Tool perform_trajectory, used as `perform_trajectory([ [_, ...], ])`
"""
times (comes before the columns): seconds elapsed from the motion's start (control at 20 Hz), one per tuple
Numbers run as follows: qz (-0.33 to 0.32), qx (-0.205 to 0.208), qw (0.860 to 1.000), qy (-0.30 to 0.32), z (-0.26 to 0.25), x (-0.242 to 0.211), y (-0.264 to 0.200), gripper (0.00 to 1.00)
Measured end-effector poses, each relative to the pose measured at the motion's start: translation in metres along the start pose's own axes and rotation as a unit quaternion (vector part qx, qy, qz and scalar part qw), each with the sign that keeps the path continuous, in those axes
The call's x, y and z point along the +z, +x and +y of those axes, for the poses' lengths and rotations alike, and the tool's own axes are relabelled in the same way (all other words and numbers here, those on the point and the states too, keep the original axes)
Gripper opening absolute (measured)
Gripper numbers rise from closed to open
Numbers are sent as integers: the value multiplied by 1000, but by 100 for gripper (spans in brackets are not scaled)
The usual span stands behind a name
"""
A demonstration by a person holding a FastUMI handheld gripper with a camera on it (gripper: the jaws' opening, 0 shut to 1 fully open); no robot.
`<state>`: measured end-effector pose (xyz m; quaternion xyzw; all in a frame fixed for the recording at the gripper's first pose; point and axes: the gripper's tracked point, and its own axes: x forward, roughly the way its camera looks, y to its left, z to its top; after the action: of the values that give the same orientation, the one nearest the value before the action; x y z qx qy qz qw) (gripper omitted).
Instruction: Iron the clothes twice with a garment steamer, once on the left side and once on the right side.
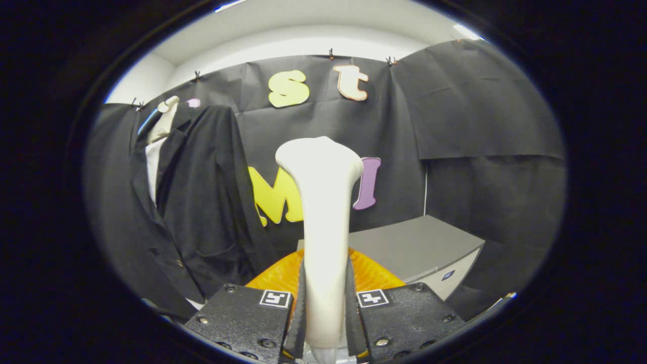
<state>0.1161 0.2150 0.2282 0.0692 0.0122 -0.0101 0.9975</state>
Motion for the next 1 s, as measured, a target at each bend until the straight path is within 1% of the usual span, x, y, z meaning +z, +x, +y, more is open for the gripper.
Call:
perform_trajectory([
  [0.2,-39,7,999,-12,51,8,-24,34],
  [0.45,-79,47,995,-22,126,34,-37,34],
  [0.55,-96,68,993,-24,152,53,-35,34],
  [0.65,-112,81,990,-29,177,65,-27,34],
  [0.85,-143,89,985,-39,219,90,-10,34],
  [1.0,-159,84,983,-48,238,99,0,34],
])
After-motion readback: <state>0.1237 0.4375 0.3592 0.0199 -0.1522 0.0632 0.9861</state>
